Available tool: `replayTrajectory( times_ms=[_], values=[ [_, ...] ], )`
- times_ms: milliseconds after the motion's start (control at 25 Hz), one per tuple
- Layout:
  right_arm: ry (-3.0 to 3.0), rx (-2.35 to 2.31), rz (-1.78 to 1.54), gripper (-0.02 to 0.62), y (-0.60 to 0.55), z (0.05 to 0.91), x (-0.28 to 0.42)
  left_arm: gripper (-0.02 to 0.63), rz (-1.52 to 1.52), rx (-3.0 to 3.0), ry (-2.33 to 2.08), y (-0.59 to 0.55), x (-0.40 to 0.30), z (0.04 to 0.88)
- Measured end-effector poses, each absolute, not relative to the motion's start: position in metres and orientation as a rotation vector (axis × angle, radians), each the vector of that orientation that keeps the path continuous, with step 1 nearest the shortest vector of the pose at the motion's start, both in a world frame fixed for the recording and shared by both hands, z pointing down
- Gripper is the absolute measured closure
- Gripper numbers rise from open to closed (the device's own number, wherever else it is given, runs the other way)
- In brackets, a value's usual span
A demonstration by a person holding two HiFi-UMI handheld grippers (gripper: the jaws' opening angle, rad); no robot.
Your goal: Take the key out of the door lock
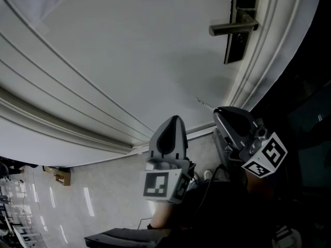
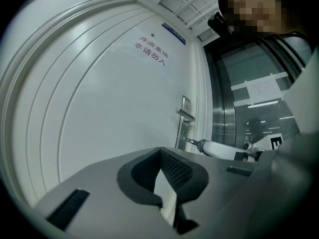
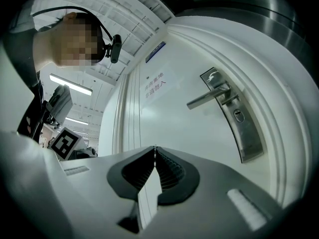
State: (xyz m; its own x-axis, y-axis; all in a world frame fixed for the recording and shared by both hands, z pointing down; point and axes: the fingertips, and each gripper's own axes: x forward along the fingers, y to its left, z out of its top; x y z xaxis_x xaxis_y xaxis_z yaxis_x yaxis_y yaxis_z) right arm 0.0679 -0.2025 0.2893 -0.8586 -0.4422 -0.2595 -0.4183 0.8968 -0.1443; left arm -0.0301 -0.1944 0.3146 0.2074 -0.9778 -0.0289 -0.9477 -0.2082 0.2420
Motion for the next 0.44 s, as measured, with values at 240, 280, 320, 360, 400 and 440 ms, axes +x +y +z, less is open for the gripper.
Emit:
replayTrajectory(
  times_ms=[240, 280, 320, 360, 400, 440],
  values=[
    [2.778, -0.645, -0.111, 0.584, -0.2023, 0.2877, 0.0673, 0.606, -0.264, 2.305, -1.86, -0.1932, -0.0303, 0.3134],
    [2.778, -0.647, -0.111, 0.584, -0.2023, 0.2877, 0.0673, 0.606, -0.263, 2.304, -1.858, -0.1931, -0.0301, 0.3137],
    [2.777, -0.649, -0.112, 0.584, -0.2022, 0.2878, 0.0674, 0.606, -0.261, 2.303, -1.856, -0.193, -0.0299, 0.3142],
    [2.777, -0.65, -0.112, 0.584, -0.202, 0.2878, 0.0676, 0.606, -0.259, 2.303, -1.855, -0.1928, -0.0297, 0.3145],
    [2.776, -0.651, -0.113, 0.584, -0.2019, 0.2879, 0.0677, 0.606, -0.259, 2.304, -1.854, -0.1926, -0.0296, 0.3147],
    [2.776, -0.652, -0.113, 0.584, -0.2017, 0.2879, 0.0678, 0.606, -0.258, 2.304, -1.853, -0.1924, -0.0295, 0.3149]
  ],
)
